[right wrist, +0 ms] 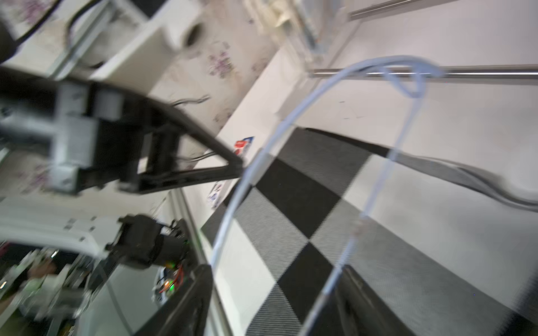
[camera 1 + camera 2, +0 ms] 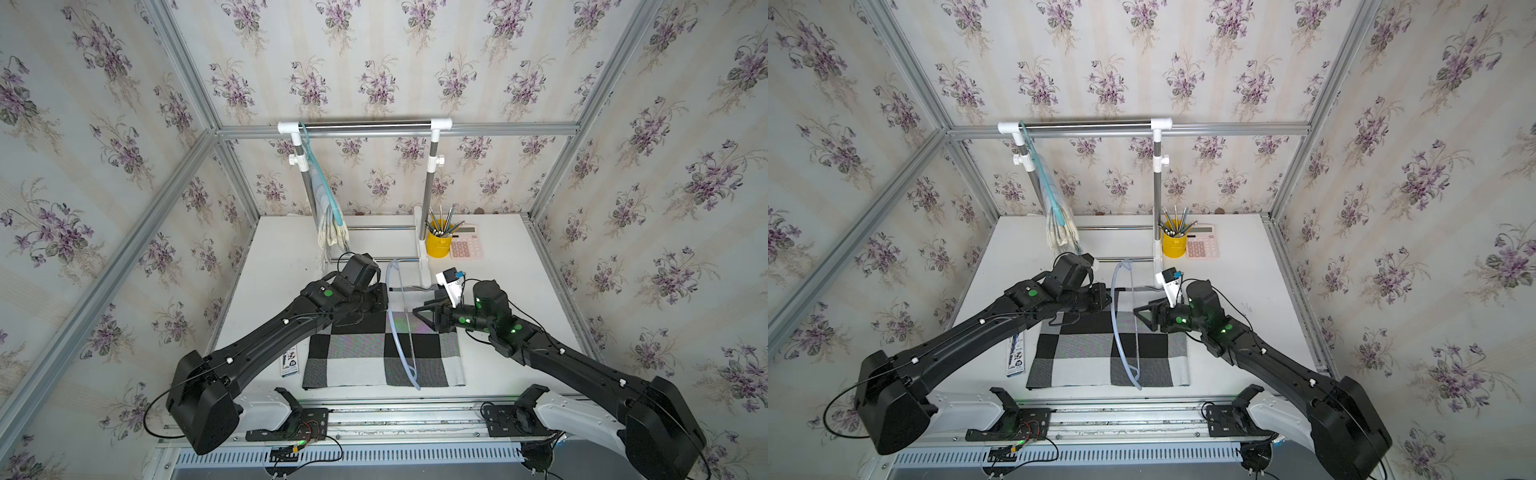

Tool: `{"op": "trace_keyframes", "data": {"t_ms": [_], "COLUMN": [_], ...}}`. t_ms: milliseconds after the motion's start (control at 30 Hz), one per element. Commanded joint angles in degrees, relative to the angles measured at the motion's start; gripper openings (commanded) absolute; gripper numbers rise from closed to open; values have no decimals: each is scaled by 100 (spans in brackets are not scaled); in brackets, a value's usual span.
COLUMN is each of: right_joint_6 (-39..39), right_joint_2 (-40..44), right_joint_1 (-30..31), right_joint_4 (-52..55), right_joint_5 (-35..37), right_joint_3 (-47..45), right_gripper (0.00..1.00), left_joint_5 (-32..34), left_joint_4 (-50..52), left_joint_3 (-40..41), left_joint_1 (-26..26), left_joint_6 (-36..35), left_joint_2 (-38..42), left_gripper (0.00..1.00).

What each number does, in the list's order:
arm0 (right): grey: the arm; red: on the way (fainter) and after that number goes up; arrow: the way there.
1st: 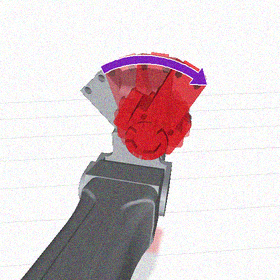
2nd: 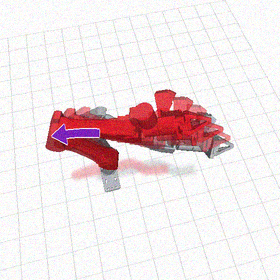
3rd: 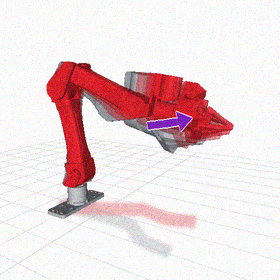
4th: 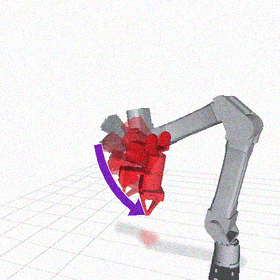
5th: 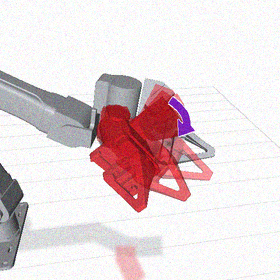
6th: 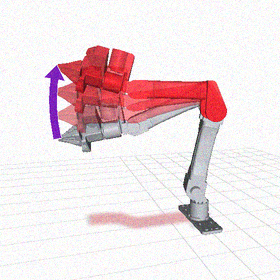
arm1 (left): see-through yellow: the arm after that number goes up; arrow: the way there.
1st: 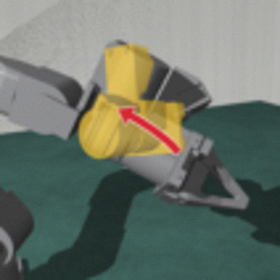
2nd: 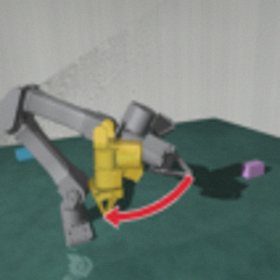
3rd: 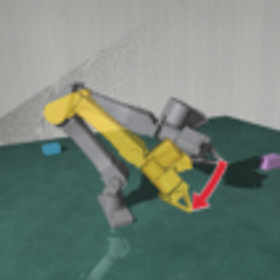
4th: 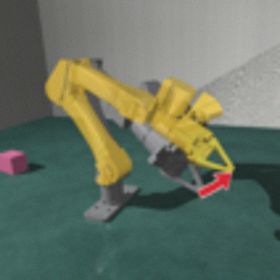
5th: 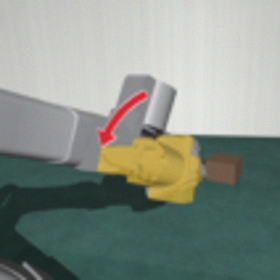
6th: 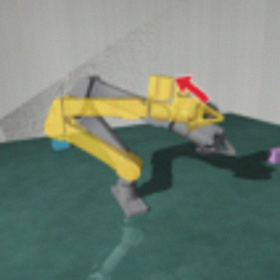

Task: Hang the scarf on the hanger
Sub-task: Adjust the hanger, then hang the scarf on the hanger.

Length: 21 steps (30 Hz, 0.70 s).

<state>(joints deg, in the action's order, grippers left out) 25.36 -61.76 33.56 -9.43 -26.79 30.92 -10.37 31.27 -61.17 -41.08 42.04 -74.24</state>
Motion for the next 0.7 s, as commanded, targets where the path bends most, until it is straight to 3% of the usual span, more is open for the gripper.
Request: {"op": "trace_keyframes", "data": {"t_ms": [0,100,433,500,667], "right_joint_6": [205,278,670,676,823], "right_joint_2": [-74,-412,-1454,-1531,-1317], "right_joint_1": [-566,-596,-596,-596,-588], "right_joint_4": [1353,1480,776,674,281], "right_joint_5": [1031,1415,1314,1080,266], "right_joint_3": [-39,-220,-676,-671,-463], "right_gripper": [65,63,58,48,10], "left_joint_5": [-343,-554,-624,-615,-495], "left_joint_4": [-170,-294,-572,-679,-806], "left_joint_3": [123,332,827,904,1036], "left_joint_1": [10,16,12,12,21], "left_joint_6": [-156,-202,-385,-406,-417], "left_joint_2": [264,502,396,271,32], "left_gripper": [0,0,0,0,0]}}
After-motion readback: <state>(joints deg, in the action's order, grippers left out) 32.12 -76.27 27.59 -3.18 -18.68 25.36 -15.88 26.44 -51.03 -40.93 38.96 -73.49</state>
